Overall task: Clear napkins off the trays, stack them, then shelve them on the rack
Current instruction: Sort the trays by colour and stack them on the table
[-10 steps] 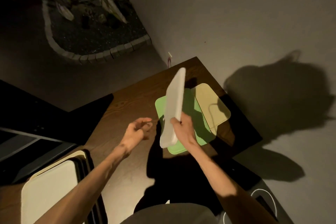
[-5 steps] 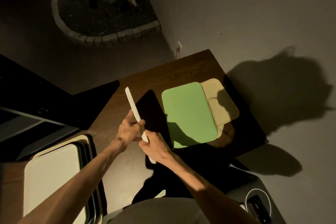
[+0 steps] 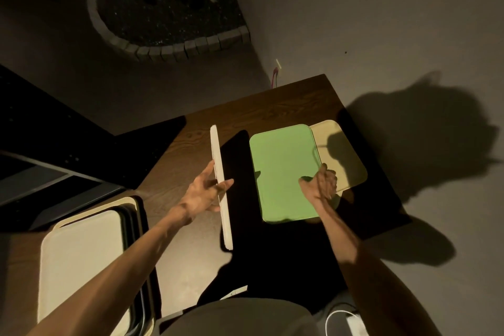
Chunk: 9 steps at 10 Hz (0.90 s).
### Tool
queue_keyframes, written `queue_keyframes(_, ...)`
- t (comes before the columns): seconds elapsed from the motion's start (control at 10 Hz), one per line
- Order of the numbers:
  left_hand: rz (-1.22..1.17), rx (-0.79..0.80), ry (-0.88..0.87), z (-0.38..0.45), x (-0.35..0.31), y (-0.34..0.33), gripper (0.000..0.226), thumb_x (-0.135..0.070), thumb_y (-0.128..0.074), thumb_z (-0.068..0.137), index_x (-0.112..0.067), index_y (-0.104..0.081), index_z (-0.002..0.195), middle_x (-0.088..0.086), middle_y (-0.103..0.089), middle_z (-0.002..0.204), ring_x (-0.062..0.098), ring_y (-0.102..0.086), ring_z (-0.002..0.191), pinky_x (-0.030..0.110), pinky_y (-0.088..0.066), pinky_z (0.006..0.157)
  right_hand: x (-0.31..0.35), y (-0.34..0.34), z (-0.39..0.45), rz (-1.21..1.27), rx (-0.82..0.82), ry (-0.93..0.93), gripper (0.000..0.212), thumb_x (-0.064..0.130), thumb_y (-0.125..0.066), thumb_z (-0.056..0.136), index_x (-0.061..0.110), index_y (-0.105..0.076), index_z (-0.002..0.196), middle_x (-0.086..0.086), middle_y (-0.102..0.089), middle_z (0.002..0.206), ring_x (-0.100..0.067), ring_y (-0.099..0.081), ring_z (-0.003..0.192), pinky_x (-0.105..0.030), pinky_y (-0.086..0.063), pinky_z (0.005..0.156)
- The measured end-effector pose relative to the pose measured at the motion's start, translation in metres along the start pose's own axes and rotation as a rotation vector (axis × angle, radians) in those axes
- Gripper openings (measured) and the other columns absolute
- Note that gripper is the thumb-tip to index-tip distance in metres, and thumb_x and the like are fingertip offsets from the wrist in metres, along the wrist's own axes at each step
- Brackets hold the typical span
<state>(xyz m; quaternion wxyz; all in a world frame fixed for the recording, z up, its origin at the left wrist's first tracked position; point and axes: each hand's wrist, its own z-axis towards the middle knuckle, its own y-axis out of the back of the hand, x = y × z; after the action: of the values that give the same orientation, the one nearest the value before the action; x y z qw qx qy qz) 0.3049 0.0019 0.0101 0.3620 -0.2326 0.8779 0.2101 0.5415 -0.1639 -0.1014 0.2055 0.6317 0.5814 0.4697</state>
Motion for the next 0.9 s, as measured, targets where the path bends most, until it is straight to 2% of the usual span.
queue_keyframes(0.1,0.01,0.013,0.007,0.001,0.004,0.006,0.089,-0.037,-0.067,0.086,-0.041,-0.008,0.153,0.01,-0.04,0.151,0.022,-0.056,0.117,0.035,-0.062,0.07,-0.01,0.003,0.002,0.13,0.087,-0.038,0.083,0.037,-0.065,0.085,0.004,-0.024,0.15,-0.025,-0.036,0.149,-0.041,-0.04,0.135,-0.049,-0.035,0.11)
queue_keyframes(0.2,0.023,0.019,0.028,0.0,0.006,0.01,0.092,-0.042,-0.068,0.083,-0.043,-0.008,0.152,0.012,-0.039,0.152,0.027,-0.055,0.122,0.037,-0.062,0.072,-0.018,0.002,0.009,0.284,0.105,-0.074,0.08,0.042,-0.066,0.081,0.003,-0.034,0.143,-0.023,-0.044,0.144,-0.039,-0.046,0.13,-0.047,-0.039,0.109)
queue_keyframes(0.3,0.021,0.02,0.021,-0.002,0.005,0.01,0.088,-0.039,-0.065,0.086,-0.041,-0.007,0.153,0.013,-0.039,0.152,0.028,-0.053,0.124,0.033,-0.062,0.069,-0.025,0.0,0.019,0.417,0.094,-0.142,0.087,0.063,-0.062,0.055,0.007,-0.054,0.121,-0.017,-0.062,0.121,-0.036,-0.061,0.11,-0.048,-0.051,0.097)
queue_keyframes(0.4,-0.015,0.022,0.03,-0.003,0.005,0.011,0.097,-0.048,-0.069,0.079,-0.042,-0.007,0.152,0.013,-0.038,0.153,0.028,-0.052,0.124,0.035,-0.062,0.071,-0.001,0.023,-0.002,0.364,0.067,-0.126,0.055,0.057,-0.069,0.067,0.015,-0.061,0.102,-0.005,-0.066,0.099,-0.028,-0.063,0.092,-0.036,-0.053,0.081)
queue_keyframes(0.5,-0.014,0.044,0.015,-0.005,0.003,0.01,0.128,-0.075,-0.074,0.048,-0.043,-0.007,0.152,0.011,-0.039,0.153,0.024,-0.053,0.119,0.033,-0.061,0.068,0.02,0.024,-0.019,0.516,0.266,0.017,0.045,0.034,-0.071,0.085,0.014,-0.058,0.123,-0.004,-0.065,0.114,-0.022,-0.063,0.101,-0.031,-0.052,0.082)
queue_keyframes(0.6,-0.028,0.052,-0.004,-0.006,0.003,0.009,0.133,-0.077,-0.074,0.042,-0.043,-0.007,0.152,0.01,-0.041,0.151,0.021,-0.054,0.115,0.034,-0.061,0.068,0.037,0.023,-0.044,0.61,0.447,0.186,0.037,0.016,-0.065,0.09,0.02,-0.057,0.126,0.009,-0.066,0.113,-0.004,-0.065,0.097,-0.018,-0.054,0.077)
queue_keyframes(0.7,-0.067,0.025,0.007,-0.011,0.002,0.006,0.103,-0.056,-0.071,0.072,-0.039,-0.01,0.153,0.009,-0.04,0.152,0.019,-0.052,0.118,0.035,-0.061,0.072,0.061,0.016,-0.078,0.573,0.525,0.303,0.044,0.011,-0.061,0.092,0.022,-0.054,0.134,0.02,-0.061,0.11,0.005,-0.059,0.098,-0.018,-0.049,0.089)
queue_keyframes(0.8,-0.11,-0.038,0.013,-0.019,0.003,0.002,0.076,-0.036,-0.061,0.091,-0.035,-0.017,0.152,0.002,-0.043,0.15,0.006,-0.056,0.104,0.027,-0.06,0.066,0.079,0.003,-0.105,0.557,0.568,0.344,0.055,0.014,-0.056,0.094,0.023,-0.042,0.147,0.014,-0.055,0.126,-0.005,-0.053,0.113,-0.02,-0.045,0.091)
queue_keyframes(0.9,-0.152,-0.065,0.01,-0.024,0.008,0.004,0.069,-0.037,-0.061,0.091,-0.038,-0.025,0.15,-0.002,-0.051,0.141,0.003,-0.058,0.099,0.03,-0.06,0.066,0.093,-0.008,-0.125,0.489,0.635,0.451,0.049,0.018,-0.054,0.097,0.027,-0.044,0.144,0.012,-0.057,0.125,0.001,-0.054,0.103,-0.011,-0.041,0.079)
